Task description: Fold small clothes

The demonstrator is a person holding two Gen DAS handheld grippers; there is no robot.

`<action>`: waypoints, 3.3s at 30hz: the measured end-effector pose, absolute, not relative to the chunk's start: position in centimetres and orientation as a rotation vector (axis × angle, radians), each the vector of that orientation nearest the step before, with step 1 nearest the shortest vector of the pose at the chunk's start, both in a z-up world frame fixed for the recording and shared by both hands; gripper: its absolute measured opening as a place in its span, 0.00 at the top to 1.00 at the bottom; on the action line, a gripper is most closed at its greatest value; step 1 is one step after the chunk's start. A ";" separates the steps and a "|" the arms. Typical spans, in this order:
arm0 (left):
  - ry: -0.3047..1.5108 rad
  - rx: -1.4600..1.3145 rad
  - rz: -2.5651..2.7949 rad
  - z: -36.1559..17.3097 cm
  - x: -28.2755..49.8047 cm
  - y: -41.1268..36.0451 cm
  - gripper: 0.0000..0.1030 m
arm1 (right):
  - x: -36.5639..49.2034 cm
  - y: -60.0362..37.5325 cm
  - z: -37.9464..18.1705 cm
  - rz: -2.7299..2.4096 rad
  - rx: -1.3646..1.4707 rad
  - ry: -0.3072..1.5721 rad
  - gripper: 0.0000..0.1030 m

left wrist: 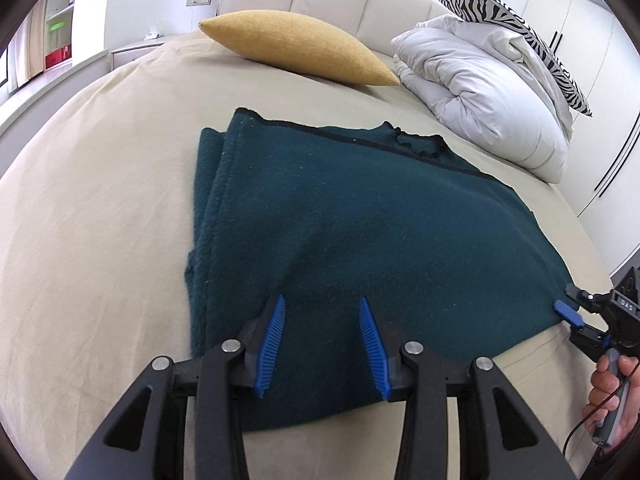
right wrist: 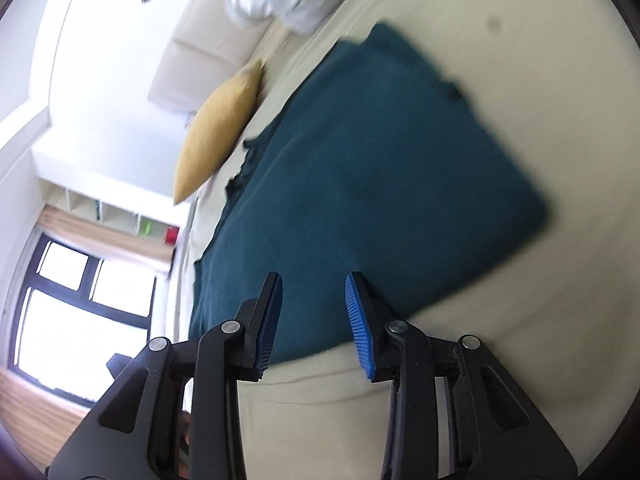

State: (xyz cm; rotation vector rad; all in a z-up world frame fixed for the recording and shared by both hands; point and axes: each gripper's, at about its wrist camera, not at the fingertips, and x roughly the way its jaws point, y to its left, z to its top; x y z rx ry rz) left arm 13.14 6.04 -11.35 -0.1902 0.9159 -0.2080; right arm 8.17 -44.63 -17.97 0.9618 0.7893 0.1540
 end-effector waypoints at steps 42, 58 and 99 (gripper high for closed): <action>1.032 -0.773 -0.399 -13.7 19.3 15.7 0.33 | 16.9 -26.9 -12.1 0.649 0.768 0.949 0.54; 1.009 -0.936 -0.447 -15.1 17.5 17.6 0.79 | 21.8 -19.1 -12.8 0.759 0.660 1.082 0.54; 0.963 -0.576 -0.756 -7.0 16.7 -4.9 0.62 | 28.1 -36.4 -18.7 0.611 1.135 1.047 0.55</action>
